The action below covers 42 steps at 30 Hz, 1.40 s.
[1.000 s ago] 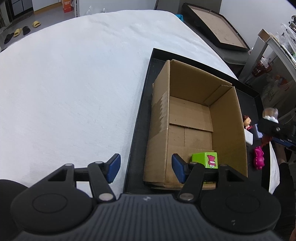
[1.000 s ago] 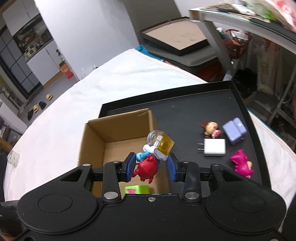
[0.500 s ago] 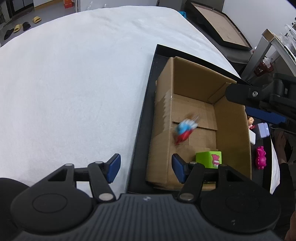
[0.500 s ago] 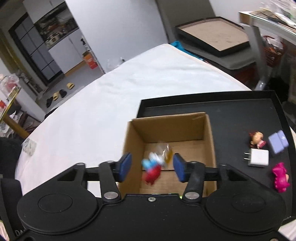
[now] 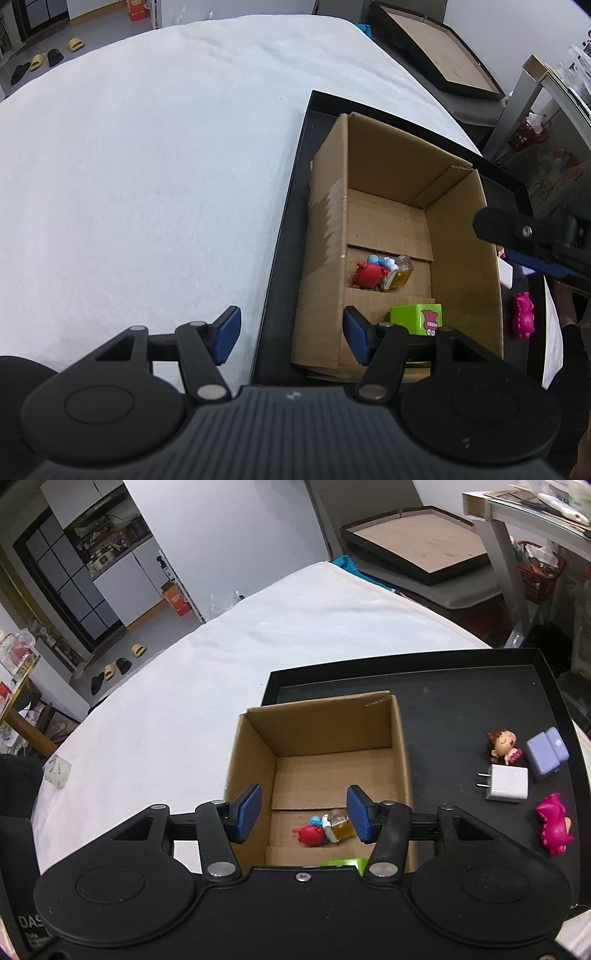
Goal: Organize rigid objects
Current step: 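Carry the red figure into the box and release it, then grasp the pink dinosaur with the right gripper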
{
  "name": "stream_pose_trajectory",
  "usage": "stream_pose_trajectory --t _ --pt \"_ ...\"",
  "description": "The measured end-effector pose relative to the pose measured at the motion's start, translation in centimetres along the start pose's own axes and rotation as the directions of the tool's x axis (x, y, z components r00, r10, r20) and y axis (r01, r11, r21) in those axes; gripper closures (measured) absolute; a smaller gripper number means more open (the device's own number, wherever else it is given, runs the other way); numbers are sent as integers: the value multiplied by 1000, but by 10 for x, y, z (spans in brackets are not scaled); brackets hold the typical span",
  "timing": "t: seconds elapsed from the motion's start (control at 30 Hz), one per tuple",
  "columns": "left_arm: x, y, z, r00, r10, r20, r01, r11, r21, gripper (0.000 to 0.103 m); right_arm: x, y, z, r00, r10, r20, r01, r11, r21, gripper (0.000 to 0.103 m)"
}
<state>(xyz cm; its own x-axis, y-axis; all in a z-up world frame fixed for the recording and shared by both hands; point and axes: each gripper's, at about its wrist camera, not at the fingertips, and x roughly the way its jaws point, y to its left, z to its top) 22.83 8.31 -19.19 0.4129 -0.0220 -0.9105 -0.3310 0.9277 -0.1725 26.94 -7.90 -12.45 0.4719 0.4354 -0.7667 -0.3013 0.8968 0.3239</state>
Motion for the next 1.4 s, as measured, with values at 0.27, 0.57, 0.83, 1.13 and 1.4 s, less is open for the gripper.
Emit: stream_pose_trajectory --t 0.27,0.57,0.83,1.13,1.4 --pt "-5 -11 0 1000 19 16 -20 999 30 44 -5 -29 -8 999 -39 12 38 998 53 41" --pt "0 -25 -2 997 73 20 -74 995 74 44 -4 -74 -17 996 -94 1 93 988 121 40" --pt "10 -40 -3 992 126 23 -128 984 124 48 -3 -123 -25 981 -191 -15 191 965 182 33" --pt "34 -49 -7 975 220 -14 -215 961 174 81 11 -176 -35 958 -286 -13 282 935 215 24" --pt "39 -61 -4 966 258 13 -255 942 218 92 35 -194 -42 944 -328 -37 329 930 163 25"
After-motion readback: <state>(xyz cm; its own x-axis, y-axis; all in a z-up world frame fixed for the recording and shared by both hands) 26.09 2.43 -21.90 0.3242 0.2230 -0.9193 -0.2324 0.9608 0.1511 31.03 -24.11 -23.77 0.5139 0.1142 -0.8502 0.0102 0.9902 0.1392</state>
